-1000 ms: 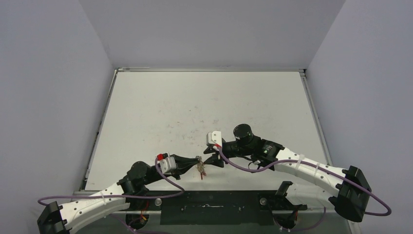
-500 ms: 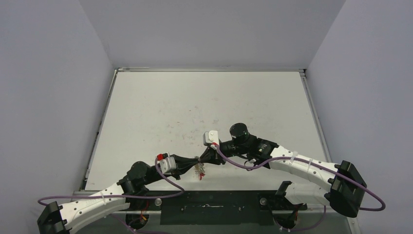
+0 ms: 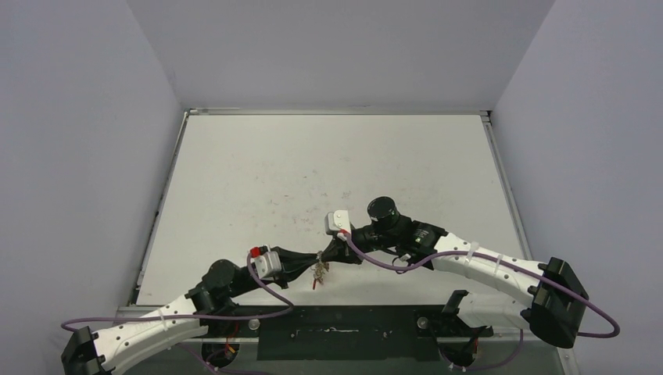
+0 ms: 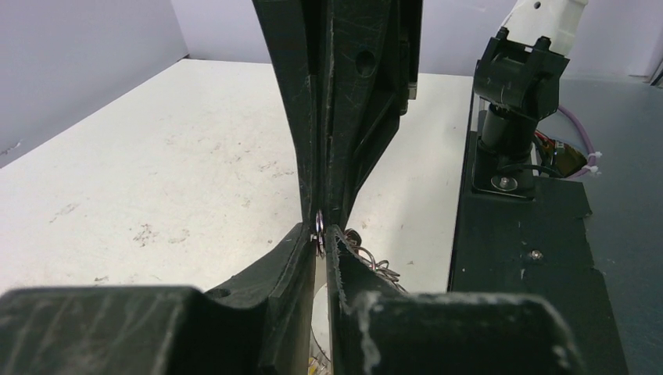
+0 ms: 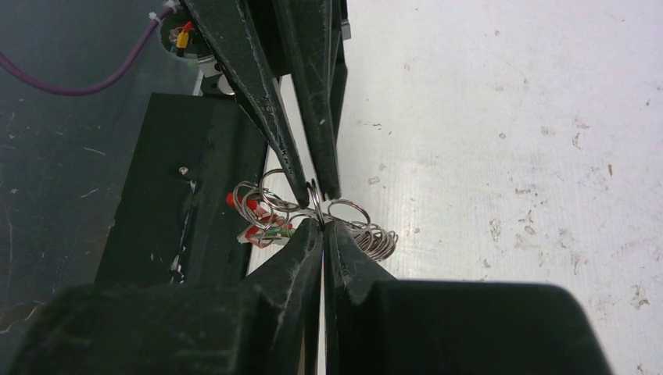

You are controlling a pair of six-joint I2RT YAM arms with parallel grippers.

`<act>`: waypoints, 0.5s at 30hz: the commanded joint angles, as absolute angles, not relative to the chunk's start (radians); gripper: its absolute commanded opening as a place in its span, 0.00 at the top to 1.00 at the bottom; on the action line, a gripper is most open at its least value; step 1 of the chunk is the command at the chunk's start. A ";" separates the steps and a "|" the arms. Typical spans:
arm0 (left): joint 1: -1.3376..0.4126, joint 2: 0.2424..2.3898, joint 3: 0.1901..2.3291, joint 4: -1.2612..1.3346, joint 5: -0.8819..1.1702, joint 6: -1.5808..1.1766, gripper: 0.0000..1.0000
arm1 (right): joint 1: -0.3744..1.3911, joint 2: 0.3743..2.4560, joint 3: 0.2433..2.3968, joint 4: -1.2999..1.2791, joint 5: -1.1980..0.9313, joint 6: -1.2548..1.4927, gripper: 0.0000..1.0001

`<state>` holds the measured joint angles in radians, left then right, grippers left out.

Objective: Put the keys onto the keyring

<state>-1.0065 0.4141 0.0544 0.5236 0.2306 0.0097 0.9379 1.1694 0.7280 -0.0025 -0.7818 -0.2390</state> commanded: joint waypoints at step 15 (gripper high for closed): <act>-1.008 0.408 0.275 0.126 0.188 0.122 0.52 | 1.033 1.297 1.153 -0.625 -0.486 -0.267 1.00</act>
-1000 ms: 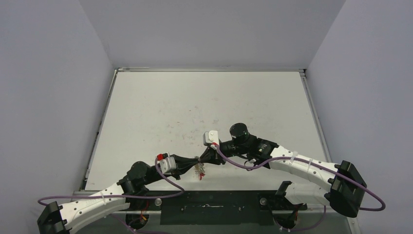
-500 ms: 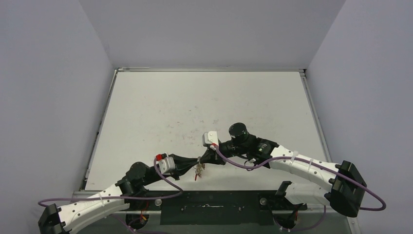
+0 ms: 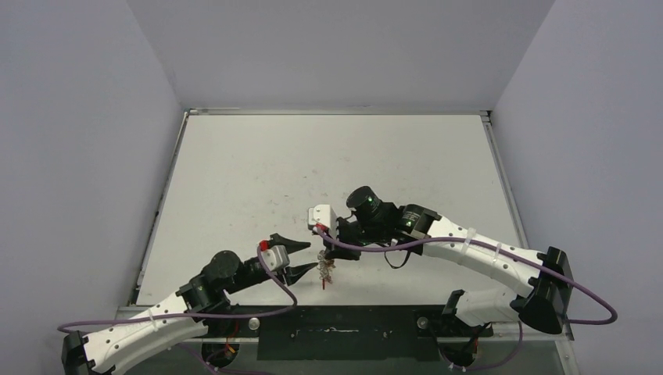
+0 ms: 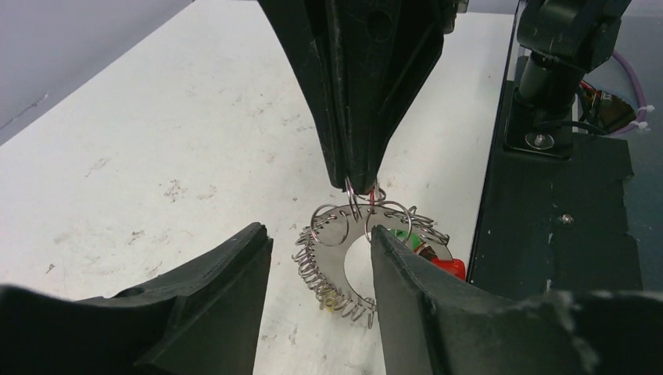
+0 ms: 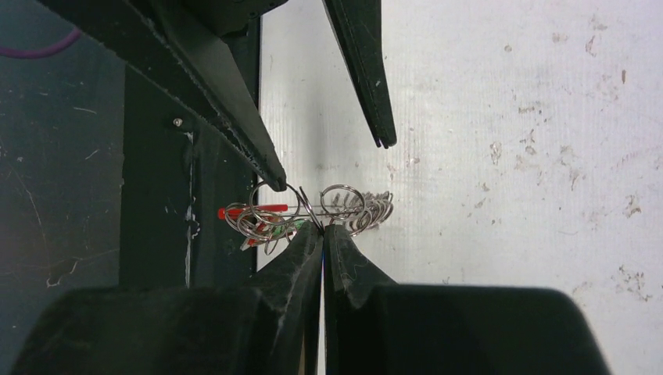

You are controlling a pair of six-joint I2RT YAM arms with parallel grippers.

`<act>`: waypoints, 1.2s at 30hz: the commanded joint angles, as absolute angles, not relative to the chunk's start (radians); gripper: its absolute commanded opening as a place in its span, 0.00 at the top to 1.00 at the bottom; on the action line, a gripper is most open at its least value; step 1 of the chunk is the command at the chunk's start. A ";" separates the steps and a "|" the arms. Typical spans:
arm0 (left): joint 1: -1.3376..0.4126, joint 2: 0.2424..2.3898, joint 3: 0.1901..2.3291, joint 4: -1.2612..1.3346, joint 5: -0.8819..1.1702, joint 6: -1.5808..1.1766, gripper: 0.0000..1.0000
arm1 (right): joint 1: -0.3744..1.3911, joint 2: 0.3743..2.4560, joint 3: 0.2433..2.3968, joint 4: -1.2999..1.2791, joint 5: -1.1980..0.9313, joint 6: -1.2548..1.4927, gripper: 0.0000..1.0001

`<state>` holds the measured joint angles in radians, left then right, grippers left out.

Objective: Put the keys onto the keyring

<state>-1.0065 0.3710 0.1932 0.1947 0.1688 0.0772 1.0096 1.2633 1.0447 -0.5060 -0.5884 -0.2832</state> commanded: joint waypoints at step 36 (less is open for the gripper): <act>-1.008 0.572 0.284 0.199 0.236 0.099 0.87 | 1.099 1.359 1.222 -0.637 -0.433 -0.206 1.00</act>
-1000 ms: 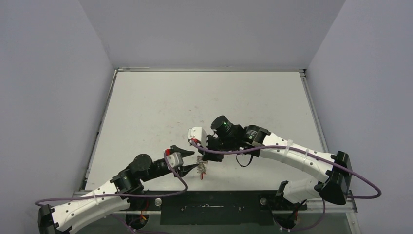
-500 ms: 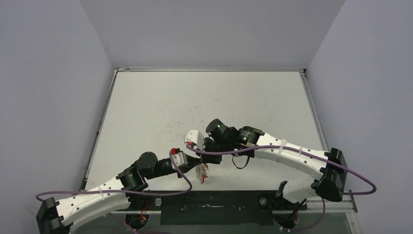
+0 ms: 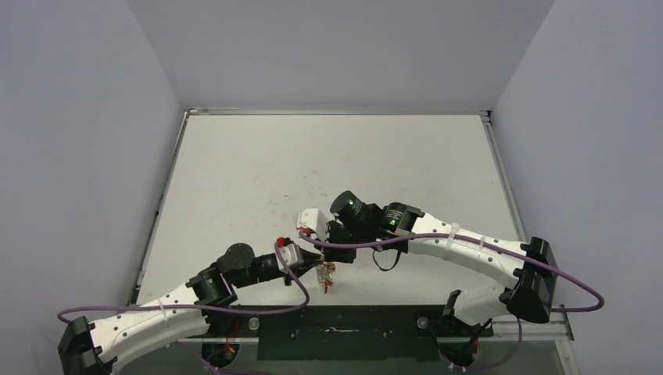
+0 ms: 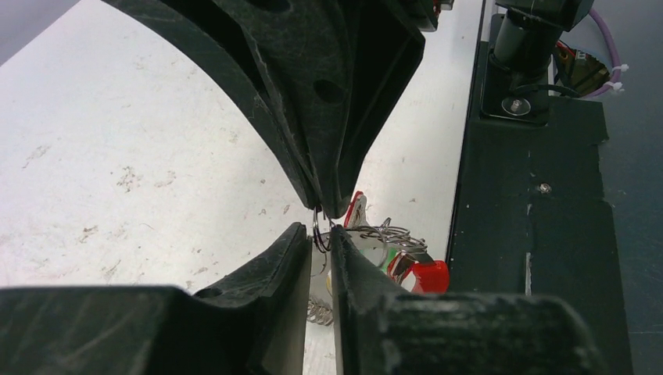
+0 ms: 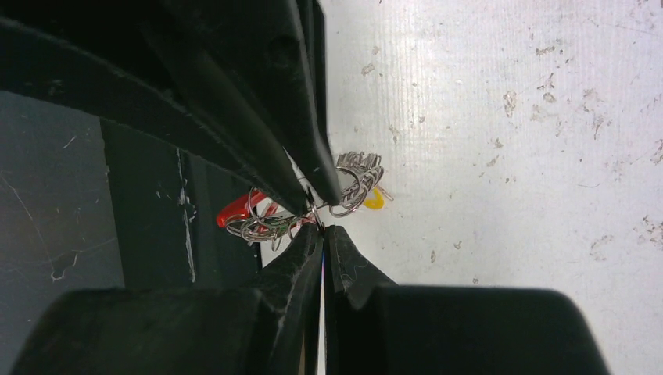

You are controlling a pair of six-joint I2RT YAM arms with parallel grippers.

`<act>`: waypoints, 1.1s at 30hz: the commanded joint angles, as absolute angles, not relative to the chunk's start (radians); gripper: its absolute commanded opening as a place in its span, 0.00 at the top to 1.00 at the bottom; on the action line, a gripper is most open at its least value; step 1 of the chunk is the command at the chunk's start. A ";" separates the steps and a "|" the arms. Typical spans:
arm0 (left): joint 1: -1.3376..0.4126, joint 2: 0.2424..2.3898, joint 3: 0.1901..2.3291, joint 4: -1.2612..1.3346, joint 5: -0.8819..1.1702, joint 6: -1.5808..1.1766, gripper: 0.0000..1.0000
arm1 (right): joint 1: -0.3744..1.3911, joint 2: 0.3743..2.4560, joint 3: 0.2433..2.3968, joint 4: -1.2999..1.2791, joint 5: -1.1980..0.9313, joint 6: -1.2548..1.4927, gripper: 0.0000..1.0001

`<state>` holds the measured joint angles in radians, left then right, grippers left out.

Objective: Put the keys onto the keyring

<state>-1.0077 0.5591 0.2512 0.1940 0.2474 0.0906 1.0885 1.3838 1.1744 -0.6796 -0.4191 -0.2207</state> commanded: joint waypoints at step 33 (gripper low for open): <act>-1.009 0.397 0.054 0.649 0.227 0.006 1.00 | 0.916 1.282 0.926 -0.202 -0.851 -0.152 0.80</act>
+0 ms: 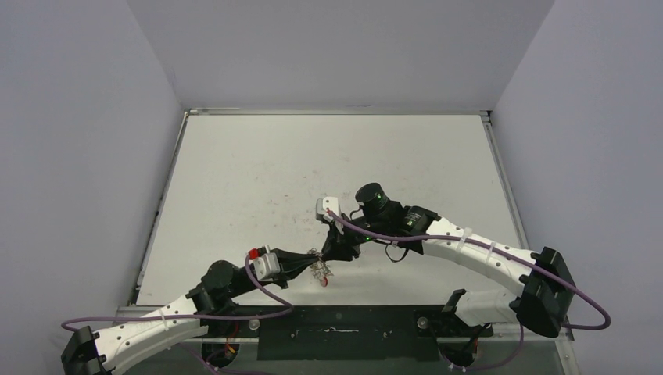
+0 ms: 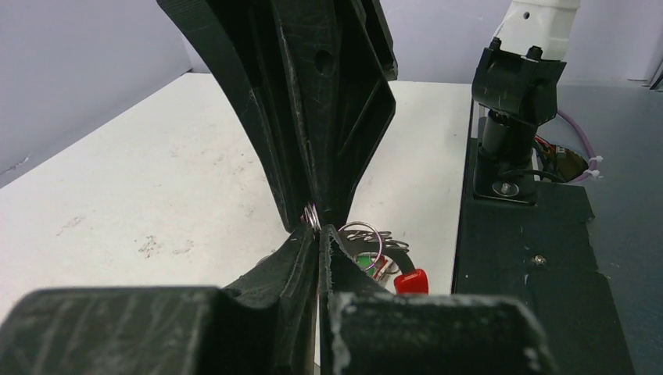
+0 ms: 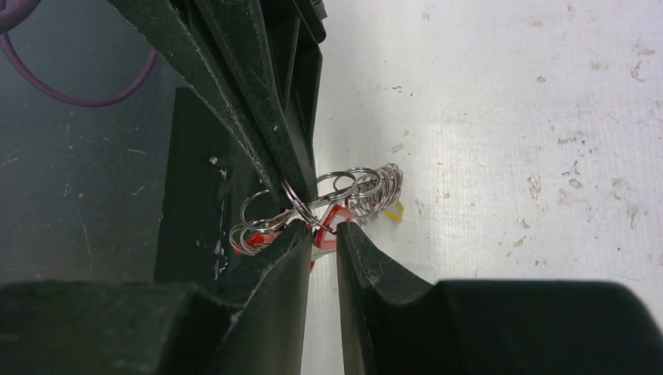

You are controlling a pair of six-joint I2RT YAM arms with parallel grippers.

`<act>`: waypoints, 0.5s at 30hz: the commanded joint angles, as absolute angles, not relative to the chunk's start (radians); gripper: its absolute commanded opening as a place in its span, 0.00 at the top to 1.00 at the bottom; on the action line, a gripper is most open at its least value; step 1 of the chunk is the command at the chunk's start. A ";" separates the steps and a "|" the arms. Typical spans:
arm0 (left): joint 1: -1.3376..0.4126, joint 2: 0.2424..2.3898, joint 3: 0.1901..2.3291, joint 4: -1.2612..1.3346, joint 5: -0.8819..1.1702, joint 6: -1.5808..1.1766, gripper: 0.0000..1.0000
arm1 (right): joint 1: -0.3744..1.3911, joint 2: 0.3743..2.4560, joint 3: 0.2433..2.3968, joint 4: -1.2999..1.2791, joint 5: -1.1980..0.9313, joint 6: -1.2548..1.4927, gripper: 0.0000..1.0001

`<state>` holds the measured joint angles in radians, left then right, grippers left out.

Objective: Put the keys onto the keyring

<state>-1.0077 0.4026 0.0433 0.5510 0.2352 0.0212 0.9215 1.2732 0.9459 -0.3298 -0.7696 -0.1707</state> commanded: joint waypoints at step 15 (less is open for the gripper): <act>-1.008 0.385 0.049 0.661 0.226 0.007 1.00 | 0.916 1.323 0.867 -0.150 -0.848 -0.151 0.92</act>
